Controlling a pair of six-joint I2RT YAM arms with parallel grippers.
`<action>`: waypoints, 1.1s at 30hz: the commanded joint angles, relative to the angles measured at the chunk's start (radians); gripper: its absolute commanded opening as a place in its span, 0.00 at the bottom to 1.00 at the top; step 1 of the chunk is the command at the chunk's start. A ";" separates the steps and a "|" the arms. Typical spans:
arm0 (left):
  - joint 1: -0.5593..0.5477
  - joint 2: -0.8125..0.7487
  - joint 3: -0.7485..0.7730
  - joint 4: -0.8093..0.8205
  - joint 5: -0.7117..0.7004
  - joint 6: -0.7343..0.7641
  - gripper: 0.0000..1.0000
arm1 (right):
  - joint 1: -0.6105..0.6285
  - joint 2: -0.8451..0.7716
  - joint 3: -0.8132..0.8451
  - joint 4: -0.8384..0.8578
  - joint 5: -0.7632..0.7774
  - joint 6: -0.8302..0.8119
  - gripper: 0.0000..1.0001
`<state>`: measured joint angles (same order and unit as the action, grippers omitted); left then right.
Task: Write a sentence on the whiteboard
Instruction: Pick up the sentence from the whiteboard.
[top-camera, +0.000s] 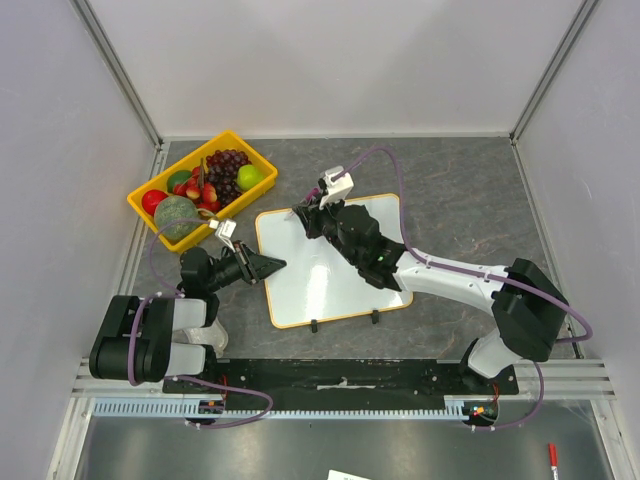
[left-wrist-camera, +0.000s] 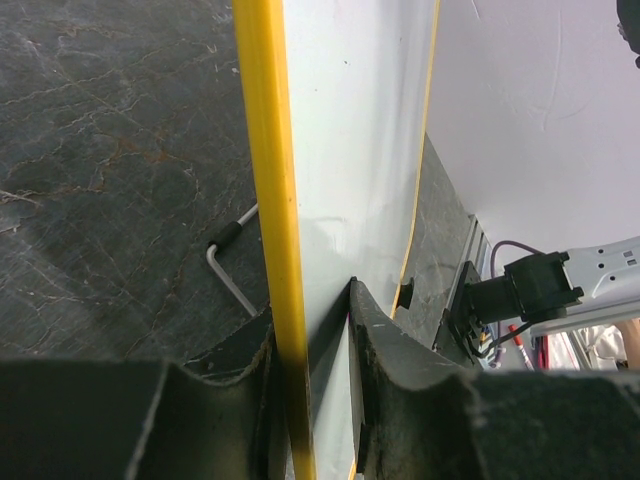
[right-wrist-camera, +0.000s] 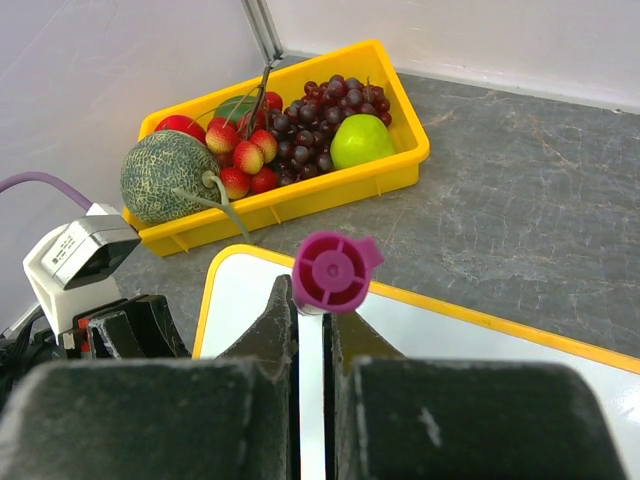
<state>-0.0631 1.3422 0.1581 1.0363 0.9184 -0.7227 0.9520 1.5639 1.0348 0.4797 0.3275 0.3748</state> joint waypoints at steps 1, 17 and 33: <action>-0.014 0.012 0.009 0.011 0.005 0.040 0.02 | -0.001 -0.010 -0.025 -0.023 0.022 0.007 0.00; -0.014 0.009 0.009 0.005 0.005 0.040 0.02 | 0.001 -0.070 -0.079 -0.050 0.074 -0.004 0.00; -0.014 0.011 0.011 0.005 0.005 0.042 0.02 | 0.002 -0.062 -0.091 -0.044 -0.005 0.019 0.00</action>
<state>-0.0635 1.3476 0.1581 1.0348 0.9188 -0.7311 0.9535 1.4998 0.9558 0.4515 0.3340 0.3912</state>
